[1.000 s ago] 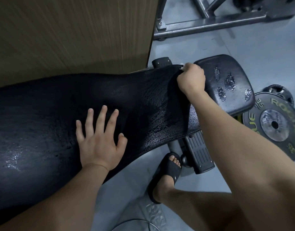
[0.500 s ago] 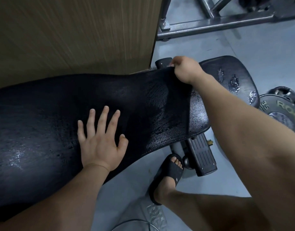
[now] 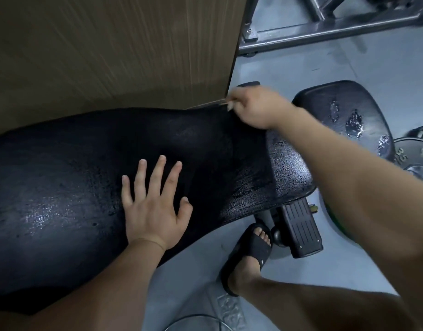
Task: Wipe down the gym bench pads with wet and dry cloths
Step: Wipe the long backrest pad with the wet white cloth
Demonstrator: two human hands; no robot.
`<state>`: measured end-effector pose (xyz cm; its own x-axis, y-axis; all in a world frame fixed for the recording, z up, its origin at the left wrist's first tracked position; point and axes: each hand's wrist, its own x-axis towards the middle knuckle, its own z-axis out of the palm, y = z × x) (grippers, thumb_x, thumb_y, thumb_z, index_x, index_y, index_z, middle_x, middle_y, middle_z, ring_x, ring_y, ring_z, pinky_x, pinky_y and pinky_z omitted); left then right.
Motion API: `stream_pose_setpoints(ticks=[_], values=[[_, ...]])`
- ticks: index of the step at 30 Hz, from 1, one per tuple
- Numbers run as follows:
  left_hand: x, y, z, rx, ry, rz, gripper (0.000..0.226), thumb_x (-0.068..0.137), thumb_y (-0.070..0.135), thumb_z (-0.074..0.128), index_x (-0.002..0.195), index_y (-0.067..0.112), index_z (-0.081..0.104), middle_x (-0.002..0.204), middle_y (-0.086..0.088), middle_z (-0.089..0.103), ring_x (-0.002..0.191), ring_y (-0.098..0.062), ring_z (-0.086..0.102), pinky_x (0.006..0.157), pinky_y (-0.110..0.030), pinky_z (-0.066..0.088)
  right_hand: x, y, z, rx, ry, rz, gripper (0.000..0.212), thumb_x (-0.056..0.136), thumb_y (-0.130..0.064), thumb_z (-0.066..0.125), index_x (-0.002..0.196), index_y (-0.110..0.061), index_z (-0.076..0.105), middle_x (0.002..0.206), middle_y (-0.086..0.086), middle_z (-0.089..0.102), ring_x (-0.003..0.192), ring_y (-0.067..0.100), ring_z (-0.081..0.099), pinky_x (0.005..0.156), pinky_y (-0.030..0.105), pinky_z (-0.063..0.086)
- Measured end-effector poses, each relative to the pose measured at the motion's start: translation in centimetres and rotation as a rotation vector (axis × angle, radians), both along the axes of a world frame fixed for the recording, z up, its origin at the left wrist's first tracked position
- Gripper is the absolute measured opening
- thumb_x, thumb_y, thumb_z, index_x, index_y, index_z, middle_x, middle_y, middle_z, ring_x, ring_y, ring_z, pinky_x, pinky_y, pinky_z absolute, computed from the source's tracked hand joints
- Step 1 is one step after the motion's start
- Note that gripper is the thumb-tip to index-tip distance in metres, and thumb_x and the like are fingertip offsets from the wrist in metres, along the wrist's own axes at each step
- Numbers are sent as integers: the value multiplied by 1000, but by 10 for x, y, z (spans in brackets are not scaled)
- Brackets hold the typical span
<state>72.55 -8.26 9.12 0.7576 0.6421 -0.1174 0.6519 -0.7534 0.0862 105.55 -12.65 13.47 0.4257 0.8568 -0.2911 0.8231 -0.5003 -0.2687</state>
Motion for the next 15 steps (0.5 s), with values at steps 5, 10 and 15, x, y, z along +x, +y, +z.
stream_pose_setpoints(ticks=[5, 10, 15], values=[[0, 0, -1, 0, -2, 0, 73, 89, 51, 38, 159, 37, 22, 168, 5, 14, 156, -30, 3, 121, -62, 8, 18, 8, -1, -120, -82, -162, 40, 104, -27, 34, 128, -12, 62, 134, 24, 60, 121, 41, 54, 98, 42, 45], [0, 0, 0, 0, 7, 5, 74, 88, 51, 36, 159, 38, 19, 169, 6, 12, 156, -29, 2, 122, -61, 8, -35, 58, -7, -101, 37, -135, 39, 101, -25, 37, 121, -9, 66, 129, 20, 64, 117, 38, 59, 92, 38, 47], [0, -1, 0, 9, 14, 0, 75, 88, 51, 35, 160, 38, 17, 169, 5, 11, 156, -29, 1, 122, -61, 6, -81, 83, -10, -18, 85, -59, 35, 102, -23, 39, 123, -11, 65, 125, 13, 67, 113, 32, 62, 81, 31, 42]])
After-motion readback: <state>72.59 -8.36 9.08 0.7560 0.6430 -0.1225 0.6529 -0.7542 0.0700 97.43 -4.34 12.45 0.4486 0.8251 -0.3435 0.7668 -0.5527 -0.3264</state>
